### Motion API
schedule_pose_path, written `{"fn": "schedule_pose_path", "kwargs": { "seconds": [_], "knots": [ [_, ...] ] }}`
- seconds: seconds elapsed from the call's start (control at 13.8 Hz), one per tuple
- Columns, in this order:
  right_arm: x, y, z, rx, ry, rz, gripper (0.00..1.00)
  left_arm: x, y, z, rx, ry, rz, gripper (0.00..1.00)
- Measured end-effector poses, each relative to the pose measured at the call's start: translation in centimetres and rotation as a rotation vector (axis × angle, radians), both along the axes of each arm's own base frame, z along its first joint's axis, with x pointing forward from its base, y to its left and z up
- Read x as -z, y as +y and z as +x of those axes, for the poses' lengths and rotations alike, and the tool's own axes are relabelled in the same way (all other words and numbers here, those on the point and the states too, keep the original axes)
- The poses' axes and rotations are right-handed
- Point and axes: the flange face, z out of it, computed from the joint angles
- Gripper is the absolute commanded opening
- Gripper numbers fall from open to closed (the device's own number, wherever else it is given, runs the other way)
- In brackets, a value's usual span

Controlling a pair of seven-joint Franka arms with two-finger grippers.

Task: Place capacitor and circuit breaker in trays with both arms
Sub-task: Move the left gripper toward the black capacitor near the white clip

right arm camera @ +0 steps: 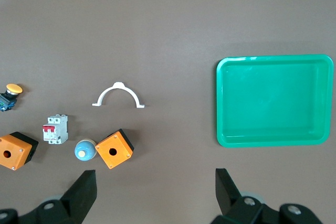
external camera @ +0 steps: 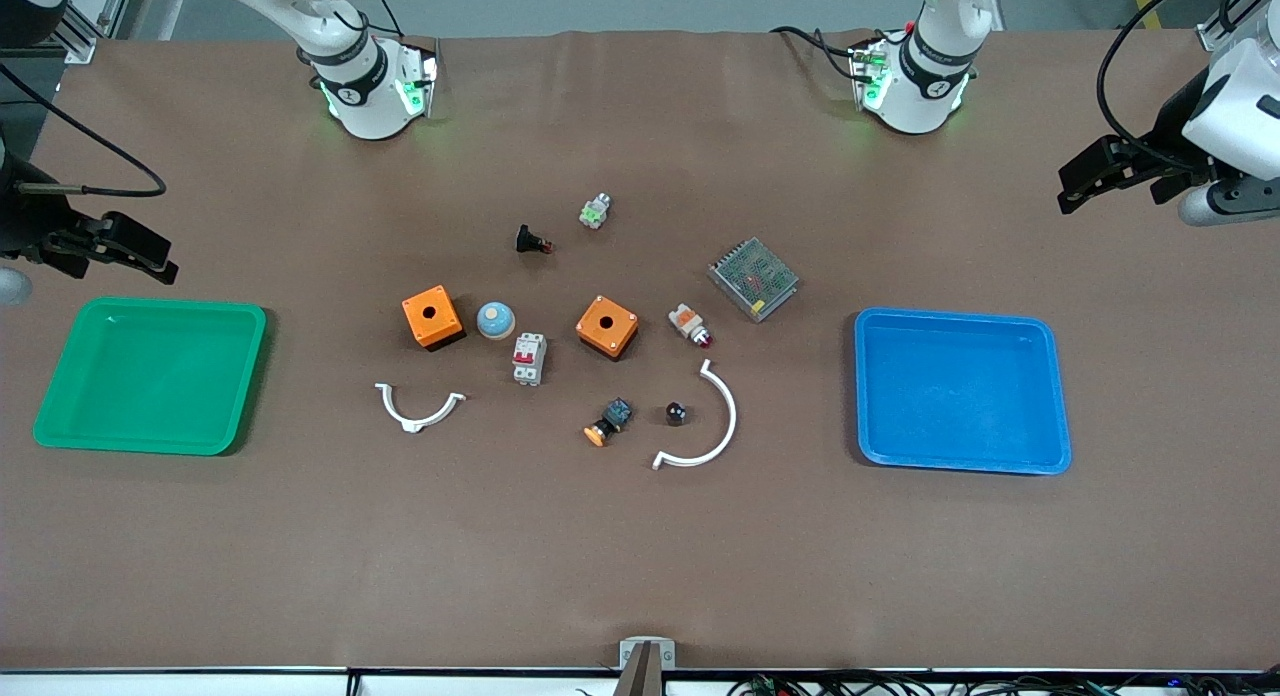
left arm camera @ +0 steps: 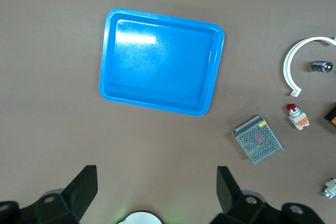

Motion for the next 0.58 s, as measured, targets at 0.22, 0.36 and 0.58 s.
{"fn": "schedule_pose_path", "kwargs": {
  "seconds": [0.22, 0.36, 0.58],
  "knots": [
    [0.0, 0.0, 0.0, 0.0, 0.0, 0.0, 1.0, 0.0, -0.1, 0.0, 0.002, 0.001, 0.0, 1.0],
    [0.0, 0.0, 0.0, 0.0, 0.0, 0.0, 1.0, 0.4, -0.6, 0.2, 0.011, 0.007, 0.0, 1.0],
    [0.1, 0.1, 0.0, -0.001, 0.004, 0.0, 1.0, 3.5, -4.3, 1.4, 0.052, 0.061, 0.001, 1.0]
  ]
}}
